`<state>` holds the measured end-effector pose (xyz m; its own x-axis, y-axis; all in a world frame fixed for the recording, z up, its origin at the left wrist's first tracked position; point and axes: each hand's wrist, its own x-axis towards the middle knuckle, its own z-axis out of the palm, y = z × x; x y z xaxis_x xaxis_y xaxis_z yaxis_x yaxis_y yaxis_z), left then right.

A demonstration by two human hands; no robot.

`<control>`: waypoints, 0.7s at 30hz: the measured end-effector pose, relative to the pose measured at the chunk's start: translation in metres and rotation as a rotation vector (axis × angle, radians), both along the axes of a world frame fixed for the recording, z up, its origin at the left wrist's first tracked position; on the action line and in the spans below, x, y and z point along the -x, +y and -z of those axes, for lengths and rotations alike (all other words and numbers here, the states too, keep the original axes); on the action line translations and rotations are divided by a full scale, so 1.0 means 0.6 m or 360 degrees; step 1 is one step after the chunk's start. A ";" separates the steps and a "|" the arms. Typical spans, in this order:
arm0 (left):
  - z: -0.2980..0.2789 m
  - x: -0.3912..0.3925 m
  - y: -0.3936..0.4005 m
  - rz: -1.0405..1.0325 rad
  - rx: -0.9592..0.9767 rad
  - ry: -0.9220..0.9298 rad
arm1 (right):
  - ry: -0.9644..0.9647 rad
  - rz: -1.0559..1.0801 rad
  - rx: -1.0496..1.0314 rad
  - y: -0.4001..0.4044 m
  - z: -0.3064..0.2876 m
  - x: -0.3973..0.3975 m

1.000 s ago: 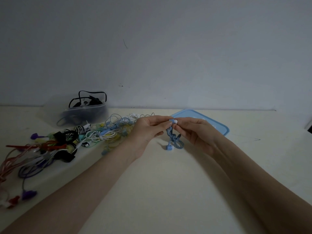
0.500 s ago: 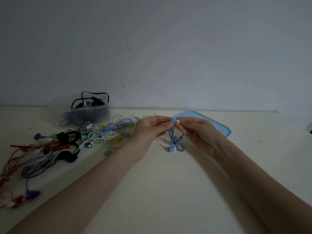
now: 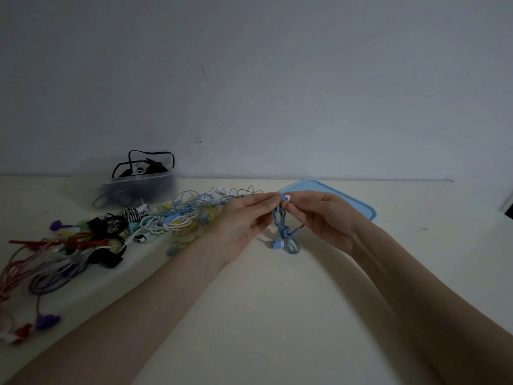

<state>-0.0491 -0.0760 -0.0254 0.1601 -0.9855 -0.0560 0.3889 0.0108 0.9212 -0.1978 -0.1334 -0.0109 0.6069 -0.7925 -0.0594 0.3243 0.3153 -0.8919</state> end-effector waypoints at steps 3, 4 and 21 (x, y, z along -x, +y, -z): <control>0.000 0.002 0.000 -0.0014 -0.0046 0.0100 | 0.0042 0.0016 0.0056 0.000 -0.001 0.000; 0.001 0.002 0.000 -0.0031 -0.0059 0.0074 | 0.0070 0.0016 0.0081 0.000 -0.001 0.001; 0.004 0.006 0.005 -0.0078 0.0090 -0.0334 | 0.0205 0.0014 0.0088 -0.008 0.005 0.009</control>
<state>-0.0525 -0.0728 -0.0276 0.2102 -0.9769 0.0385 0.1865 0.0787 0.9793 -0.2029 -0.1380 -0.0142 0.5902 -0.8020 -0.0923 0.2088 0.2621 -0.9422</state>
